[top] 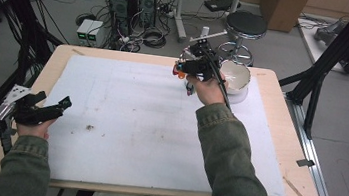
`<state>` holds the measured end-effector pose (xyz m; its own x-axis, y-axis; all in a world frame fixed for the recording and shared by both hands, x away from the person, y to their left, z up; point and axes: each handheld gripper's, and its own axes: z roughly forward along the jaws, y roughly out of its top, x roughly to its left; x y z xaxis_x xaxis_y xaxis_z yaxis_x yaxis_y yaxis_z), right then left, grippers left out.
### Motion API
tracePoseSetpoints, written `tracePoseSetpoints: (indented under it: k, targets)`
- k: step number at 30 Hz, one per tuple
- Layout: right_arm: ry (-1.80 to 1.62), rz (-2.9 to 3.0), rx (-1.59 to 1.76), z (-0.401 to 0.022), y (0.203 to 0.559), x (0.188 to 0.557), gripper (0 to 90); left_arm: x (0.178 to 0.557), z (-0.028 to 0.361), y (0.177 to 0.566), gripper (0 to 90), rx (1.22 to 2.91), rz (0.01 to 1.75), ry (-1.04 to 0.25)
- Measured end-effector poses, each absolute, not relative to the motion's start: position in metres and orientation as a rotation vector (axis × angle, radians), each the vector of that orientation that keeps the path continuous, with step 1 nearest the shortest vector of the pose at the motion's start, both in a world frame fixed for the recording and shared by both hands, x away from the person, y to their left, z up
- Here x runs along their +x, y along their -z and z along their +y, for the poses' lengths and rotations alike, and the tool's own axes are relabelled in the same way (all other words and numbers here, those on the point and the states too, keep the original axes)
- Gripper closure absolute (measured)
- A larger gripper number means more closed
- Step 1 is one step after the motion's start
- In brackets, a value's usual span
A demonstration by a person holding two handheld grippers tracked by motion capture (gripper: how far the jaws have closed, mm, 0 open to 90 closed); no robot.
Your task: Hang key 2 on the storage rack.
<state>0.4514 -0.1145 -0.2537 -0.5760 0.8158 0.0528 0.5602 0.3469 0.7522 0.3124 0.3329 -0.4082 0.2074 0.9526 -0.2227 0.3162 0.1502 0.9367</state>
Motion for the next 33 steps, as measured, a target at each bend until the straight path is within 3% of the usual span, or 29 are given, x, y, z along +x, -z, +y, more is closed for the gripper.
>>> tracePoseSetpoints:
  k: [33]
  targets:
    - [-1.113, 2.284, 1.321, -0.093, 0.247, 0.508, 67.6, 0.312, 0.336, 0.409, 1.7, 1.382, 1.32, -0.722]
